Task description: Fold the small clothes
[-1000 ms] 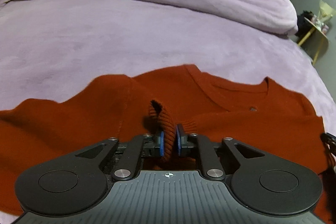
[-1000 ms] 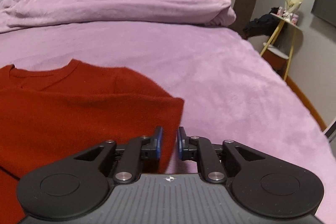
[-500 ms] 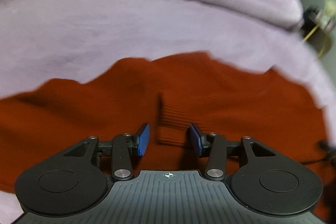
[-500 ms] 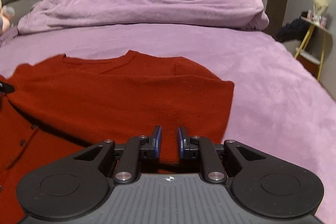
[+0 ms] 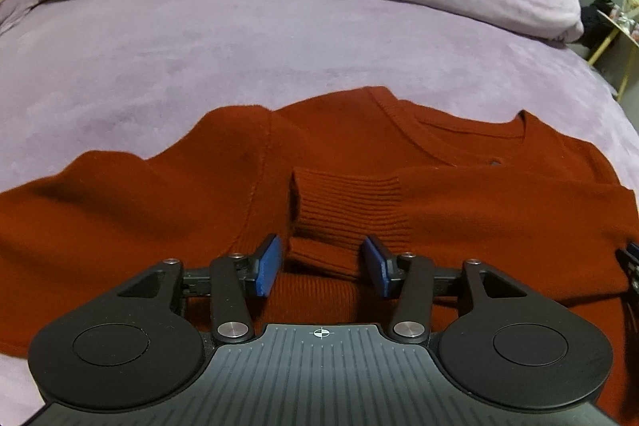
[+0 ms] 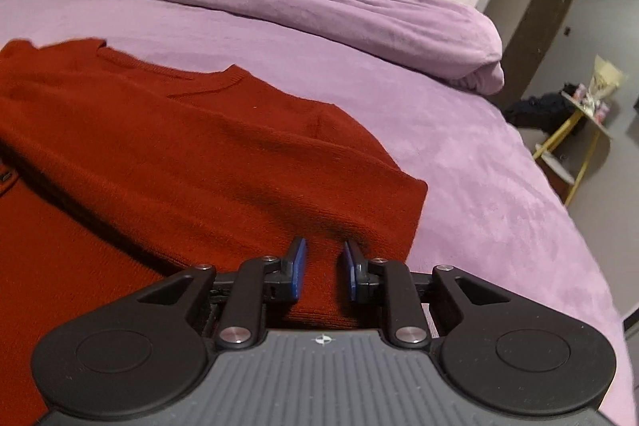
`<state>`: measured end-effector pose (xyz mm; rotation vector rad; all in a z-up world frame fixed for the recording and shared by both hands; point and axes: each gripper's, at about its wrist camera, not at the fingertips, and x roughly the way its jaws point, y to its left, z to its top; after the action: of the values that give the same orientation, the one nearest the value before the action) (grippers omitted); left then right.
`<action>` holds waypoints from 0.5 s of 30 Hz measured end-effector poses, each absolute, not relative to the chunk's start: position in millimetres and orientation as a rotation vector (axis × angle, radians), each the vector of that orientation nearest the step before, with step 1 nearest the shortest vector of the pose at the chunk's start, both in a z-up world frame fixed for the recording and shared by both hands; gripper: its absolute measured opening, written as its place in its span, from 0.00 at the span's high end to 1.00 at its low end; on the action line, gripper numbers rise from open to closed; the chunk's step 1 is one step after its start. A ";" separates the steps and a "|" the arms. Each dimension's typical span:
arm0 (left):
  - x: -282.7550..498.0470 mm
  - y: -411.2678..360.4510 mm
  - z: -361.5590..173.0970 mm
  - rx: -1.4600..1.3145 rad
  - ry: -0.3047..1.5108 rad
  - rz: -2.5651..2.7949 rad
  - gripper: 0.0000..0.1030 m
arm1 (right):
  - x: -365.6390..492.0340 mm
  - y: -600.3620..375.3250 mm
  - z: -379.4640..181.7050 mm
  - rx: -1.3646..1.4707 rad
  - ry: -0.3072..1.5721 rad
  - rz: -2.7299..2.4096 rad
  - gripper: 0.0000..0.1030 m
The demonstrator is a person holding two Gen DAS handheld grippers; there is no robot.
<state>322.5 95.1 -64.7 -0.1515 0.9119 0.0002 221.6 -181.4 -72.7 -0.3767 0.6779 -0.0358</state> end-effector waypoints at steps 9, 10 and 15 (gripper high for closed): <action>285.9 127.7 -51.9 -0.356 0.873 -0.046 0.25 | 168.2 -171.7 -59.7 -0.281 0.667 -0.026 0.65; 280.0 133.8 -52.8 -0.377 0.871 -0.040 0.24 | 165.5 -169.3 -63.3 -0.299 0.678 -0.029 0.65; 244.7 172.5 -58.1 -0.472 0.848 -0.019 0.26 | 155.2 -167.7 -47.9 -0.194 0.723 -0.029 0.62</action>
<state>244.7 172.5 -58.1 -0.4724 0.8481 -0.0192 155.2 -167.7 -47.9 -0.1945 0.7234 -0.0287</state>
